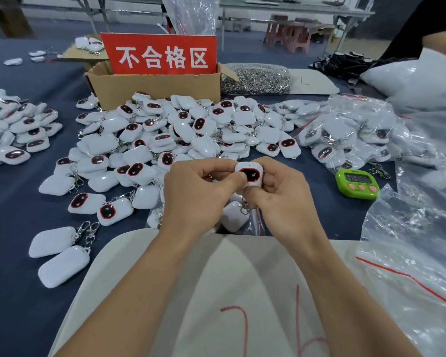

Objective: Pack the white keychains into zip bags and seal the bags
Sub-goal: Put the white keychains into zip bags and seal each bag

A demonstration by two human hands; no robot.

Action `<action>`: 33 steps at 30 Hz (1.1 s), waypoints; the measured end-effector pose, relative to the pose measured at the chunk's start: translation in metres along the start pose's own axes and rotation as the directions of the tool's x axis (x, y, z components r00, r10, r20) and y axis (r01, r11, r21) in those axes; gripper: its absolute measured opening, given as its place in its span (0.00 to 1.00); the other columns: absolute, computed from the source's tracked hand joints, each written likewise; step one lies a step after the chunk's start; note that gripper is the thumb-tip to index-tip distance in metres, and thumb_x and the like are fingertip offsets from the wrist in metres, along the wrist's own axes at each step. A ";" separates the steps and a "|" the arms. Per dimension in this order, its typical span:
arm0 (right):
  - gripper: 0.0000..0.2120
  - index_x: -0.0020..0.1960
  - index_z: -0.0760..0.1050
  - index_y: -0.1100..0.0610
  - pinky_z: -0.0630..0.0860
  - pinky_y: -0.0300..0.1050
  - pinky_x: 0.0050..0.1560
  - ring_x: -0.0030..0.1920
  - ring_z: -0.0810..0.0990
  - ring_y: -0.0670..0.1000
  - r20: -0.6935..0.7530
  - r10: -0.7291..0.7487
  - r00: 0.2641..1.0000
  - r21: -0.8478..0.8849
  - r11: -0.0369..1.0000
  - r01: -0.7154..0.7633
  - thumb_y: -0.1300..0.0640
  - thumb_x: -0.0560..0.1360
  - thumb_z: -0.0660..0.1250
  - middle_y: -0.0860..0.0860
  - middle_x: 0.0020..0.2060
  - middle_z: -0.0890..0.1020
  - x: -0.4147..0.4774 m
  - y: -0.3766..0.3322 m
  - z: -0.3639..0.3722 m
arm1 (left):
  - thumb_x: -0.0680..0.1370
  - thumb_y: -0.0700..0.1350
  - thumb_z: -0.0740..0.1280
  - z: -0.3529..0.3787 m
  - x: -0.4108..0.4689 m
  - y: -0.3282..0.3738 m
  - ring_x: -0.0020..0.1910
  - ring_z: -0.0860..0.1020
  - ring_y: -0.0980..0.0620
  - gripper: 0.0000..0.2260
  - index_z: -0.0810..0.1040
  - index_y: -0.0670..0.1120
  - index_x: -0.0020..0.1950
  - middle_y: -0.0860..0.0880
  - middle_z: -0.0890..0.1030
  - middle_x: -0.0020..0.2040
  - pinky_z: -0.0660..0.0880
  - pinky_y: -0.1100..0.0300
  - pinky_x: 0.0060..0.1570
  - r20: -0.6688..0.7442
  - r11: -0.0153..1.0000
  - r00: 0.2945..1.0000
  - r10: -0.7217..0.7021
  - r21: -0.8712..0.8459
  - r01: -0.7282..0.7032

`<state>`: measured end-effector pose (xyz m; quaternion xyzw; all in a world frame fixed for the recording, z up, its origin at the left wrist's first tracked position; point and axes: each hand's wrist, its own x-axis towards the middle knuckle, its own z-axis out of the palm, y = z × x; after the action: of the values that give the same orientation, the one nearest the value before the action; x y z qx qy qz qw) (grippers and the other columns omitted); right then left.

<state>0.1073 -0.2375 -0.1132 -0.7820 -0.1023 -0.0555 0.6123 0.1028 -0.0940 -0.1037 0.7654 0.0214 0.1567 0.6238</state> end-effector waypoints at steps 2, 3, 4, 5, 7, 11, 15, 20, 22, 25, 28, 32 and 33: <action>0.15 0.50 0.82 0.48 0.81 0.65 0.46 0.44 0.83 0.63 -0.010 -0.020 1.000 -0.015 1.000 0.019 0.66 0.72 0.66 0.55 0.40 0.85 0.000 0.000 0.001 | 0.65 0.55 0.79 0.000 0.001 0.001 0.37 0.84 0.50 0.06 0.87 0.61 0.41 0.56 0.86 0.35 0.81 0.54 0.43 0.002 1.000 1.000 0.018 0.009 -0.018; 0.16 0.49 0.82 0.48 0.81 0.66 0.47 0.45 0.82 0.64 -0.016 -0.022 1.000 -0.020 1.000 0.022 0.67 0.72 0.66 0.56 0.40 0.85 0.000 -0.001 0.001 | 0.65 0.56 0.78 0.000 0.000 0.002 0.37 0.84 0.51 0.07 0.86 0.63 0.41 0.57 0.86 0.35 0.80 0.54 0.42 0.003 1.000 1.000 0.022 0.010 -0.022; 0.16 0.49 0.82 0.48 0.81 0.66 0.47 0.46 0.83 0.64 -0.022 -0.018 1.000 -0.017 1.000 0.018 0.67 0.71 0.66 0.55 0.40 0.86 0.001 -0.001 0.001 | 0.64 0.57 0.78 0.001 0.000 0.002 0.36 0.83 0.52 0.07 0.86 0.64 0.41 0.57 0.85 0.35 0.80 0.55 0.42 0.003 1.000 1.000 0.023 0.009 -0.023; 0.16 0.49 0.83 0.48 0.81 0.66 0.48 0.46 0.83 0.64 -0.030 -0.012 0.999 -0.009 1.000 0.011 0.66 0.70 0.66 0.55 0.40 0.86 0.001 -0.001 0.000 | 0.64 0.57 0.78 0.001 0.000 0.001 0.35 0.83 0.54 0.07 0.86 0.65 0.41 0.58 0.85 0.35 0.79 0.56 0.41 0.003 1.000 1.000 0.026 0.014 -0.026; 0.15 0.48 0.82 0.48 0.81 0.64 0.46 0.45 0.82 0.63 -0.045 -0.013 0.999 -0.027 1.000 0.012 0.64 0.69 0.66 0.54 0.38 0.86 0.001 -0.001 -0.001 | 0.65 0.56 0.78 0.002 0.000 -0.001 0.34 0.81 0.56 0.08 0.85 0.66 0.42 0.60 0.85 0.36 0.78 0.57 0.41 0.006 0.998 0.999 0.047 0.048 -0.047; 0.14 0.51 0.80 0.46 0.80 0.55 0.40 0.38 0.80 0.54 -0.049 -0.136 0.989 -0.275 0.954 0.118 0.63 0.73 0.64 0.49 0.37 0.83 -0.002 0.002 -0.003 | 0.69 0.49 0.78 0.002 -0.003 -0.002 0.41 0.78 0.66 0.13 0.85 0.68 0.46 0.67 0.84 0.43 0.71 0.71 0.44 -0.025 0.966 0.978 0.209 0.163 -0.202; 0.16 0.52 0.77 0.45 0.75 0.38 0.34 0.34 0.78 0.47 -0.107 -0.213 0.971 -0.330 0.929 0.168 0.65 0.72 0.67 0.44 0.35 0.82 -0.004 0.003 -0.005 | 0.68 0.42 0.80 0.000 -0.003 -0.006 0.52 0.78 0.67 0.18 0.86 0.66 0.47 0.71 0.82 0.46 0.69 0.76 0.50 -0.048 0.911 0.941 0.336 0.269 -0.312; 0.11 0.43 0.81 0.48 0.70 0.30 0.36 0.34 0.76 0.43 -0.237 -0.244 0.940 -0.287 0.942 0.172 0.64 0.72 0.75 0.37 0.33 0.80 -0.002 0.001 -0.010 | 0.67 0.48 0.80 0.000 -0.002 -0.010 0.50 0.78 0.59 0.16 0.83 0.64 0.50 0.65 0.82 0.46 0.75 0.56 0.51 -0.080 0.908 0.967 0.242 0.370 -0.197; 0.12 0.42 0.82 0.48 0.68 0.27 0.38 0.36 0.76 0.41 -0.236 -0.283 0.930 -0.332 0.923 0.197 0.66 0.70 0.75 0.36 0.32 0.78 -0.003 -0.002 -0.007 | 0.68 0.47 0.80 0.001 -0.001 -0.012 0.51 0.79 0.52 0.11 0.86 0.60 0.46 0.58 0.83 0.44 0.75 0.51 0.54 -0.052 0.883 0.972 0.227 0.432 -0.183; 0.12 0.42 0.83 0.48 0.68 0.28 0.38 0.36 0.75 0.42 -0.233 -0.321 0.918 -0.379 0.899 0.218 0.66 0.70 0.75 0.36 0.33 0.78 -0.004 -0.002 -0.005 | 0.69 0.41 0.80 0.001 -0.001 -0.013 0.52 0.79 0.56 0.15 0.88 0.57 0.51 0.62 0.81 0.46 0.74 0.59 0.58 -0.039 0.873 0.959 0.281 0.425 -0.238; 0.10 0.44 0.84 0.48 0.69 0.28 0.39 0.37 0.77 0.42 -0.245 -0.294 0.924 -0.334 0.920 0.205 0.64 0.72 0.75 0.35 0.34 0.79 -0.002 -0.001 -0.004 | 0.68 0.34 0.78 0.002 -0.003 -0.013 0.54 0.77 0.60 0.22 0.86 0.52 0.58 0.59 0.83 0.51 0.69 0.72 0.59 -0.001 0.828 0.911 0.413 0.416 -0.375; 0.12 0.48 0.84 0.48 0.78 0.37 0.44 0.39 0.83 0.44 -0.306 -0.035 0.951 0.041 0.998 0.050 0.65 0.71 0.73 0.44 0.37 0.86 0.003 -0.002 -0.003 | 0.68 0.30 0.76 0.004 -0.005 -0.015 0.59 0.77 0.58 0.27 0.84 0.50 0.64 0.54 0.84 0.59 0.66 0.72 0.65 0.080 0.737 0.848 0.524 0.456 -0.499; 0.12 0.48 0.84 0.48 0.78 0.39 0.43 0.38 0.83 0.46 -0.298 0.031 0.954 0.130 0.992 0.008 0.64 0.70 0.73 0.47 0.37 0.86 0.004 -0.003 -0.004 | 0.69 0.32 0.76 0.003 -0.004 -0.016 0.59 0.77 0.58 0.26 0.84 0.50 0.64 0.55 0.84 0.60 0.66 0.72 0.65 0.087 0.732 0.842 0.532 0.453 -0.510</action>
<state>0.1108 -0.2406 -0.1087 -0.7239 -0.0075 -0.1629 0.6704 0.1026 -0.0945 -0.1209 0.8615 -0.1425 0.3337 0.3552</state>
